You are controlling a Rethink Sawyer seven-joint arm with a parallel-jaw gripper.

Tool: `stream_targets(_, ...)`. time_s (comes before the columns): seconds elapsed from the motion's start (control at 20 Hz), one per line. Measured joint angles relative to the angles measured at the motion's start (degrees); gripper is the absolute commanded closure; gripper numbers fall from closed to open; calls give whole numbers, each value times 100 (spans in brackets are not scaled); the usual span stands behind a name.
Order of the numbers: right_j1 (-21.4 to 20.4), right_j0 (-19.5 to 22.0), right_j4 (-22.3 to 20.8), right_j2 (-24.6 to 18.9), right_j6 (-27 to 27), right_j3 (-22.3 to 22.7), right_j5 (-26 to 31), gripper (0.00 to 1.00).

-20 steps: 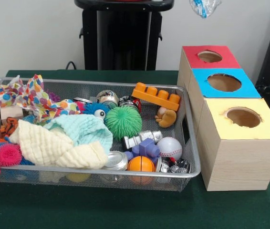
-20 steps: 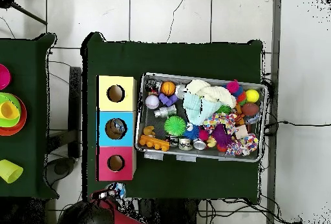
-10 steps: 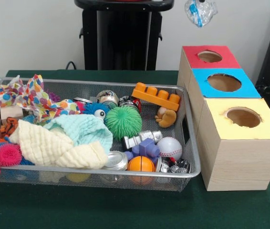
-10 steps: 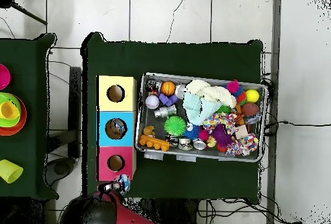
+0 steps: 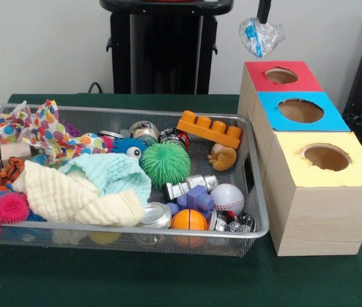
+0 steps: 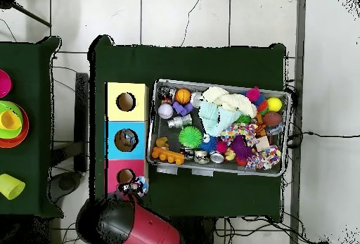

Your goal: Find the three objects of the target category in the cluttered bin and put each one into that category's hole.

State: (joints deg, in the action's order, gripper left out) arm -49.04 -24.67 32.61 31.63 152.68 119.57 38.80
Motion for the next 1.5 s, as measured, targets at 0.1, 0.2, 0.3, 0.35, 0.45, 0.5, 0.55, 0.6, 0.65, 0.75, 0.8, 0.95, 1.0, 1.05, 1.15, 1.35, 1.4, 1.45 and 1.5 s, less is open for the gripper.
stream_targets(0.1, 96, 41, 109, -60, 0, -66, -114, 100)
stream_targets(0.2, 248, 71, 279, -147, 0, -157, -306, 100)
stream_targets(0.3, 338, 70, 358, -182, 0, -211, -390, 100)
stream_targets(0.35, 379, 70, 379, -194, 0, -244, -412, 100)
stream_targets(0.45, 467, 69, 432, -205, 0, -324, -414, 100)
stream_targets(0.5, 497, 68, 443, -206, 0, -355, -414, 100)
stream_targets(0.55, 532, 68, 450, -206, 0, -398, -416, 100)
stream_targets(0.6, 608, 66, 481, -206, 0, -499, -416, 100)
stream_targets(0.65, 638, 64, 488, -206, 0, -539, -417, 100)
stream_targets(0.75, 709, 53, 509, -206, 1, -643, -414, 100)
stream_targets(0.8, 749, 44, 522, -207, 7, -708, -414, 100)
stream_targets(0.95, 812, 21, 555, -207, 32, -819, -414, 100)
stream_targets(1.0, 864, -5, 595, -207, 80, -915, -414, 100)
stream_targets(1.05, 890, -17, 612, -207, 111, -956, -414, 100)
stream_targets(1.15, 952, -47, 649, -207, 194, -1057, -414, 100)
stream_targets(1.35, 1119, -120, 733, -209, 467, -1304, -414, 100)
stream_targets(1.4, 1126, -121, 737, -209, 479, -1313, -413, 100)
stream_targets(1.45, 1154, -127, 756, -209, 531, -1352, -414, 100)
stream_targets(1.5, 1207, -129, 811, -213, 631, -1419, -413, 100)
